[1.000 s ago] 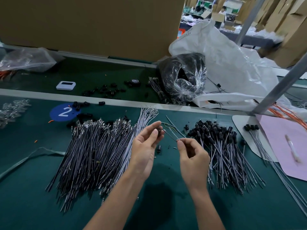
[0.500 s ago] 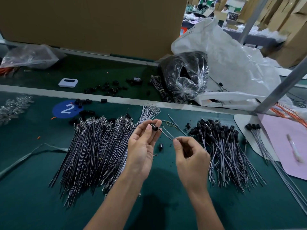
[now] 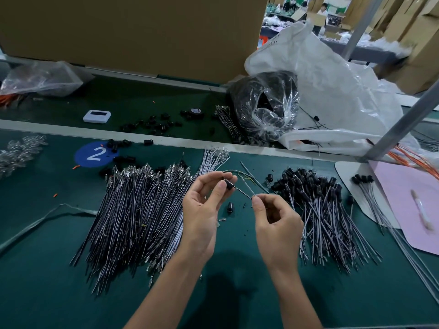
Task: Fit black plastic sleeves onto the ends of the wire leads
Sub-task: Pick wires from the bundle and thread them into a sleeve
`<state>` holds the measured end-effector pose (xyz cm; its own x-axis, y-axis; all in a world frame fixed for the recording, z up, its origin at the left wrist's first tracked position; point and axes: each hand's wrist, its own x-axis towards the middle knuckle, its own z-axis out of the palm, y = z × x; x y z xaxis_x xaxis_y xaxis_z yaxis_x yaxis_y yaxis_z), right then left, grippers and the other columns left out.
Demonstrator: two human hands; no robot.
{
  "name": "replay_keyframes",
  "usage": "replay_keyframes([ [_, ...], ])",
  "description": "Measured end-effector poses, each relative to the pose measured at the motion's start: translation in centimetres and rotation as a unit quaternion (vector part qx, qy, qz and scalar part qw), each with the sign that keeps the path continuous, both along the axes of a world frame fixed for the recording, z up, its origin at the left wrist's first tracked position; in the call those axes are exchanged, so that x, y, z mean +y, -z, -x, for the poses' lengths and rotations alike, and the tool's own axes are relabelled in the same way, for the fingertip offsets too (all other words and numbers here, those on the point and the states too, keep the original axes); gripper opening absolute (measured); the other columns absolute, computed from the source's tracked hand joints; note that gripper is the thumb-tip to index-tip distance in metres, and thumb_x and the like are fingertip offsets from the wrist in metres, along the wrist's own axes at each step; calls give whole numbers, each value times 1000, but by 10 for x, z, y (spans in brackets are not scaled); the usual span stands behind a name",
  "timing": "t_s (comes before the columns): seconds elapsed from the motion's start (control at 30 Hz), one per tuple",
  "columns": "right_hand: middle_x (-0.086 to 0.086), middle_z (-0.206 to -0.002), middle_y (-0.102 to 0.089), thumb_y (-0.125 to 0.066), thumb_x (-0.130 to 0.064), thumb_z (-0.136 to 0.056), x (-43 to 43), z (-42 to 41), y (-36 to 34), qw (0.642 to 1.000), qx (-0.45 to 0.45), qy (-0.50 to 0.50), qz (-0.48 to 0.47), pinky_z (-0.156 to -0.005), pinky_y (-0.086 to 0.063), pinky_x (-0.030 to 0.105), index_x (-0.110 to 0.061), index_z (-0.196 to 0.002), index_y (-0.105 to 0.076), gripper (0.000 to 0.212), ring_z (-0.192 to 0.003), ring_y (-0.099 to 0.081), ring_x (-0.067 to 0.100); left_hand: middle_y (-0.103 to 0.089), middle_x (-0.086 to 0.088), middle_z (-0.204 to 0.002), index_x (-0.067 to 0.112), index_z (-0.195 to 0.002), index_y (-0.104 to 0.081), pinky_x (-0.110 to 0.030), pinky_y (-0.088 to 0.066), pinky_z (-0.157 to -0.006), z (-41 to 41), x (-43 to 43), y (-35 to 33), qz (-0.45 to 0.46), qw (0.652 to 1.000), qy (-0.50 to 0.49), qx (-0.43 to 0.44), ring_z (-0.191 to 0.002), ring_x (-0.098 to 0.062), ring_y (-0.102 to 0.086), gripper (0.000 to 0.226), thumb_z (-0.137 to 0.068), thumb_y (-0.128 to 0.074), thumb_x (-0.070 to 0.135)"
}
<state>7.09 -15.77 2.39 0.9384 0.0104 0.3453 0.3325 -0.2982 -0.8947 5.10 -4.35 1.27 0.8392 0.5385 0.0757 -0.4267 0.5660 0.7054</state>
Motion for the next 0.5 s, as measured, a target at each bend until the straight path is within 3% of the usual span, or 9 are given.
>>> replay_keyframes([
  [0.3,-17,-63,-64,-68,-13,-90,3,2,3,999,17,-5,-30,-55,-41,11,-19,-77,-69,14,-56,-55,2,-73,-12,-103,7,-106,-63,-26,-57,-76,3,-4,4,31,999,0,22,-89,-22,-71,34,-73,-71,10],
  [0.5,-12,-72,-67,-68,-14,-90,2,1,2,1000,3,-30,0,-58,-46,16,-20,-77,-70,14,-61,-58,6,-75,-13,-97,8,-101,-67,-24,-57,-73,6,-3,5,6,999,15,51,-85,-19,-72,37,-67,-77,17],
])
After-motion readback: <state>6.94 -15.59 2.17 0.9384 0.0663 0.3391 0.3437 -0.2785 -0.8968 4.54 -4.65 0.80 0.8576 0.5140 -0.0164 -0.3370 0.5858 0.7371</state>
